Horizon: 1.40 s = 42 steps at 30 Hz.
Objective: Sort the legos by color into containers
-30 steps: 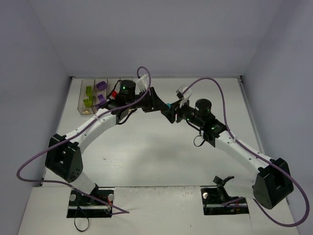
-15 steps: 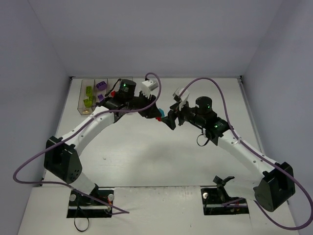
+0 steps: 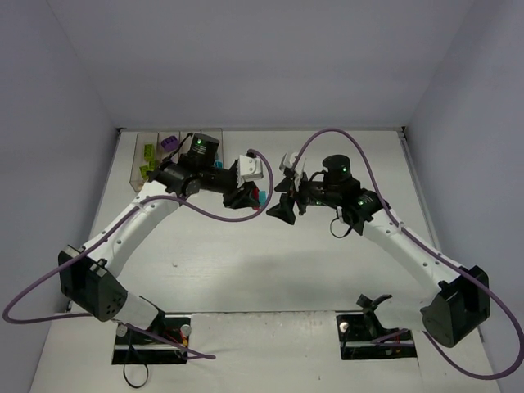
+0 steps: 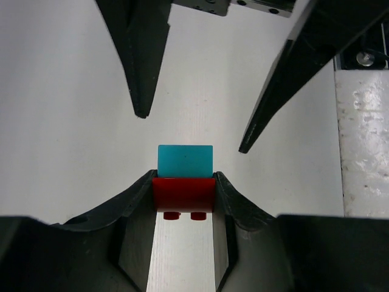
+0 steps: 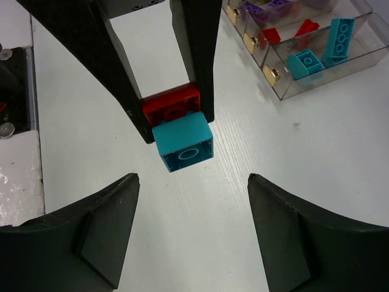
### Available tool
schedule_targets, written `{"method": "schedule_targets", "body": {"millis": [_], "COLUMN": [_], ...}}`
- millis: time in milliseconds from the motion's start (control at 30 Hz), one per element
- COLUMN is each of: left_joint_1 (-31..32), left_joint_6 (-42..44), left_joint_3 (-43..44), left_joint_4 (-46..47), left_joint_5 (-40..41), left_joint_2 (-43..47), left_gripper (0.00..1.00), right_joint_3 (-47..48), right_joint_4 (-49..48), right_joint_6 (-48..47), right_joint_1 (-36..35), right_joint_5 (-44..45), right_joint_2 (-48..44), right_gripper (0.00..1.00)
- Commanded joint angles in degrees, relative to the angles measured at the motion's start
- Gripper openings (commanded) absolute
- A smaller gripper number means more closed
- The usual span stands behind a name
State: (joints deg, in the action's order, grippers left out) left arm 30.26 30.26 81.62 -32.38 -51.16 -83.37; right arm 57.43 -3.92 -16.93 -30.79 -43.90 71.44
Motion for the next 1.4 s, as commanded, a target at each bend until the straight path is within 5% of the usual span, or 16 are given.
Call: {"method": "schedule_targets", "body": {"millis": [0,700,933,1367], "left_joint_1": [-0.29,0.15,0.06,-7.49], "left_joint_6": [9.81,10.17,9.11,11.66], "left_joint_3": [4.5,6.27,5.83,1.87], "left_joint_4": [-4.87,-5.15,-3.48,-4.97], "left_joint_5": [-6.22,-10.54,-8.61,-9.22], "left_joint_2": [0.23,-2.93,-2.5,-1.62], "left_gripper": [0.09,0.09,0.09,0.18], "right_joint_3": [4.0,7.35,6.91,0.23], "right_joint_4": [-0.91,0.32,0.93,1.46], "right_joint_6": [-2.93,-4.78,-4.69,-2.23], "right_joint_1": [0.2,0.02,0.11,6.61], "right_joint_5": [-4.61,-9.1,-9.98,-7.16], "right_joint_2": [1.15,4.14,3.97,-2.09], "right_gripper": [0.69,0.48,0.0,0.0]}}
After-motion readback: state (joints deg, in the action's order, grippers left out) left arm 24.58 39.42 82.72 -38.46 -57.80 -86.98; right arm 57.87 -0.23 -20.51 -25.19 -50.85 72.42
